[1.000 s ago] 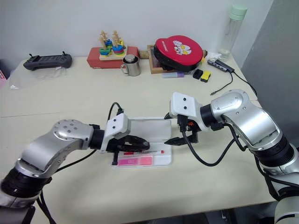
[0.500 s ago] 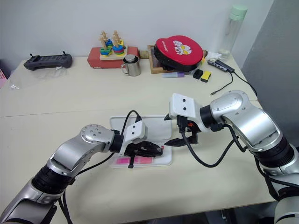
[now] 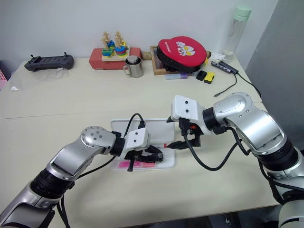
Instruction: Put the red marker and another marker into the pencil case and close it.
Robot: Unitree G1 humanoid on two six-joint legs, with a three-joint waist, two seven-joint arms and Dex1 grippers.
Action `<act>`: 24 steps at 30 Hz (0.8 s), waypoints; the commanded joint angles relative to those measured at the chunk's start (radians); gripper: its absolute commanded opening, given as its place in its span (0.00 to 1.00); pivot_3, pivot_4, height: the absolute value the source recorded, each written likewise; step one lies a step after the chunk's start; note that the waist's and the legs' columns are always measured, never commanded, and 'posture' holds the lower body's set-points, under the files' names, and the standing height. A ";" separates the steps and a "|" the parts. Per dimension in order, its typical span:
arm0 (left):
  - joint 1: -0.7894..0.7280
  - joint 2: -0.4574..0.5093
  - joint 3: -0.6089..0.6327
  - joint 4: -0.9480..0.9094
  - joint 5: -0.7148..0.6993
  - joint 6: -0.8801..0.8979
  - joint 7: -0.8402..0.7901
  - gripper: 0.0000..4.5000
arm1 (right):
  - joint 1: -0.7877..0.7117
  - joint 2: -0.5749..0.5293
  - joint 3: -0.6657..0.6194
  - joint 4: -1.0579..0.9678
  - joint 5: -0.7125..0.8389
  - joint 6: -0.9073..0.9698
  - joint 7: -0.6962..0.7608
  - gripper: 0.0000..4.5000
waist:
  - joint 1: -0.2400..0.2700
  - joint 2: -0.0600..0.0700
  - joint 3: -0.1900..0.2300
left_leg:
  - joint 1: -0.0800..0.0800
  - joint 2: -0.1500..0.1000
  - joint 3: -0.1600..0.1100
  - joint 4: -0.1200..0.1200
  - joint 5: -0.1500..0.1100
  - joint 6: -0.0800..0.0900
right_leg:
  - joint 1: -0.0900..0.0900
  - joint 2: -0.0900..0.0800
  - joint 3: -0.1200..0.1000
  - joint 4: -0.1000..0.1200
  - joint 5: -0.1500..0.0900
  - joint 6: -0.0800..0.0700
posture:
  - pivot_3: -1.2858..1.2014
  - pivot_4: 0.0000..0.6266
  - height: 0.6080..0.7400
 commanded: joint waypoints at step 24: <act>-0.003 0.062 0.265 -0.211 -0.257 0.214 0.021 0.99 | -0.007 0.007 -0.041 -0.013 0.007 -0.005 -0.015 0.96 | -0.001 0.000 0.000 | -0.003 0.000 0.000 0.008 0.000 0.000 | 0.001 0.000 0.000 0.000 0.002 0.002 | 0.52 0.24 1.00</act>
